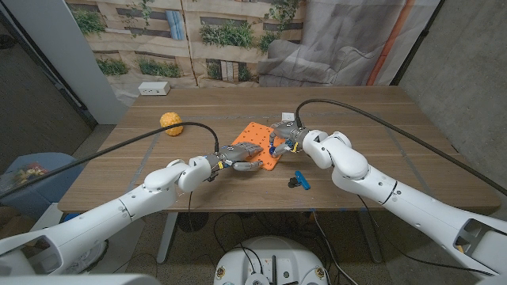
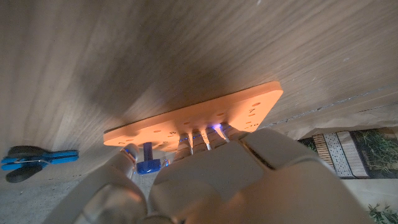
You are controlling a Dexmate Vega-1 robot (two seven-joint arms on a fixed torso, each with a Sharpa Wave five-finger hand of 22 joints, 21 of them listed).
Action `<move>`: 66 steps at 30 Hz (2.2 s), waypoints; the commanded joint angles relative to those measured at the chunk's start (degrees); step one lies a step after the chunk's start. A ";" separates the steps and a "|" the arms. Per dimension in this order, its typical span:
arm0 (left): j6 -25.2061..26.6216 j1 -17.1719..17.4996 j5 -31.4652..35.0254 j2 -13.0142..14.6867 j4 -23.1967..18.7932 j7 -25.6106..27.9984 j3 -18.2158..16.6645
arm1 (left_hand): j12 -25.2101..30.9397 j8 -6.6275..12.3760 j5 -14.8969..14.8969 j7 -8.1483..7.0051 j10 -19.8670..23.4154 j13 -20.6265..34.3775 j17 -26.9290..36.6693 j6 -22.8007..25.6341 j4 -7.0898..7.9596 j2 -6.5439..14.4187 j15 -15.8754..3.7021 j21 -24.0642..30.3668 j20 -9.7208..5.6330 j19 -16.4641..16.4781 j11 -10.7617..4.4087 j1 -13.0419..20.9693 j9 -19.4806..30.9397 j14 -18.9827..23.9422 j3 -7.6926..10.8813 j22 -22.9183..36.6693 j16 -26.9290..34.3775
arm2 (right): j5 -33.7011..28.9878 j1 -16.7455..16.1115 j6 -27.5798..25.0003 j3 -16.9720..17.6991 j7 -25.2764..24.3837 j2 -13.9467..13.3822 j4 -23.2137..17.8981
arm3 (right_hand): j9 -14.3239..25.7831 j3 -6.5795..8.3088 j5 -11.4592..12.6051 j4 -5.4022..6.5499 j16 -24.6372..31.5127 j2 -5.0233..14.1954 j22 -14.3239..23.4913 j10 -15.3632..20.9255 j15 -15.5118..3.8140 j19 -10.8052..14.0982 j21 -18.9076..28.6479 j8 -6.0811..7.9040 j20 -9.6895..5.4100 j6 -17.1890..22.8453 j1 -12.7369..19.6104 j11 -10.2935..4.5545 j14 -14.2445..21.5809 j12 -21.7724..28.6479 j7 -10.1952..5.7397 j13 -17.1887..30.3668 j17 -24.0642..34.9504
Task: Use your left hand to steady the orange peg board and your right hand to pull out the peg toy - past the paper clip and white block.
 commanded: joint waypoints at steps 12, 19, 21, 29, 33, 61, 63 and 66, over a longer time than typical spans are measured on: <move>0.71 0.09 -0.10 0.06 -0.16 -0.15 0.23 | 0.39 0.56 0.08 -0.21 0.83 0.31 0.26 0.73 0.01 5.97 -2.00 0.22 -7.04 0.10 -0.18 0.36 0.23 0.37 0.88 0.13 0.26 | -0.34 -0.76 -1.03 -0.81 -4.61 -0.29 0.99 | 1.18 0.53 -0.53 0.26 0.93 0.55 0.12 2.95 -1.29 2.44 0.26 3.00 -1.17 4.67 3.03 -1.13 2.32 0.40 -0.19 -0.05 0.27; 0.55 0.06 -0.12 0.11 -0.11 -0.05 0.24 | 0.38 0.52 0.05 -0.20 0.88 0.32 0.26 0.74 -0.01 5.95 -1.99 0.22 -7.04 0.13 -0.18 0.37 0.23 0.36 1.00 0.13 0.25 | -0.89 -1.04 -1.26 -1.07 -5.59 -0.35 1.15 | 1.43 0.59 -0.63 0.32 1.09 0.76 0.12 3.61 -1.73 3.04 0.30 3.65 -1.44 5.62 3.56 -1.45 2.79 0.46 -0.19 -0.06 0.32; 0.43 0.01 -0.15 0.08 -0.03 -0.03 0.25 | 0.38 0.52 0.05 -0.21 0.87 0.32 0.26 0.77 -0.01 5.94 -1.98 0.23 -7.03 0.14 -0.19 0.37 0.23 0.38 1.04 0.13 0.26 | -0.81 -1.30 -1.30 -0.97 -6.35 -0.33 1.17 | 1.62 0.71 -0.68 0.42 1.20 1.14 0.13 4.02 -1.95 3.45 0.32 4.17 -1.57 6.46 3.92 -1.51 3.06 0.47 -0.19 -0.07 0.39; 0.38 0.02 -0.16 0.06 -0.08 -0.07 0.27 | 0.37 0.49 0.02 -0.21 0.91 0.32 0.26 0.80 -0.03 5.92 -2.00 0.23 -7.05 0.18 -0.20 0.36 0.23 0.39 1.18 0.12 0.25 | -1.18 -2.16 -1.75 -0.75 -8.34 -0.41 0.85 | 2.45 0.84 -0.93 0.76 1.93 2.47 0.13 6.47 -3.34 5.30 0.43 6.43 -2.41 10.17 4.82 -2.28 4.86 0.76 -0.27 -0.13 0.64; 0.39 0.14 -0.09 0.12 -0.19 0.18 0.21 | 0.38 0.47 0.00 -0.24 0.96 0.32 0.25 0.79 -0.04 5.90 -2.02 0.24 -7.02 0.21 -0.24 0.36 0.24 0.40 1.24 0.12 0.25 | -0.92 -2.66 -1.66 -0.50 -9.41 -0.54 0.58 | 2.79 0.85 -0.94 0.89 2.24 3.10 0.14 7.72 -3.96 6.19 0.48 7.37 -2.96 11.80 5.07 -2.42 5.60 0.93 -0.29 -0.15 0.75; 0.43 0.17 -0.02 0.33 -0.34 -0.40 0.15 | 0.38 0.46 -0.11 -0.23 1.18 0.33 0.26 1.13 -0.08 5.83 -1.99 0.23 -7.03 0.31 -0.24 0.34 0.25 0.51 1.73 0.12 0.25 | 3.56 -3.93 -3.05 0.75 -12.77 -0.18 0.56 | 3.62 0.41 -0.72 1.18 3.31 4.55 0.16 10.56 -5.35 9.24 0.63 9.79 -4.03 16.15 5.12 -2.71 8.15 0.90 -0.30 -0.23 1.18; 0.40 0.14 -0.17 0.28 -0.26 -0.46 0.12 | 0.37 0.46 -0.11 -0.23 1.16 0.33 0.26 1.15 -0.08 5.82 -1.99 0.22 -7.03 0.31 -0.24 0.33 0.25 0.51 1.76 0.12 0.25 | 3.71 -3.92 -3.20 0.73 -13.07 -0.19 0.58 | 3.64 0.38 -0.71 1.19 3.34 4.58 0.16 10.69 -5.44 9.34 0.63 9.86 -4.09 16.31 5.08 -2.73 8.22 0.91 -0.29 -0.23 1.19; 0.46 -0.01 -0.11 0.24 -0.21 -0.77 0.20 | 0.37 0.45 -0.13 -0.24 1.19 0.33 0.26 1.19 -0.08 5.81 -2.02 0.22 -7.01 0.30 -0.26 0.32 0.25 0.54 1.82 0.12 0.25 | 4.08 -3.91 -3.37 0.73 -13.36 -0.24 0.60 | 3.67 0.31 -0.69 1.21 3.39 4.62 0.17 10.97 -5.47 9.56 0.64 9.99 -4.11 16.58 5.01 -2.80 8.35 0.94 -0.29 -0.24 1.22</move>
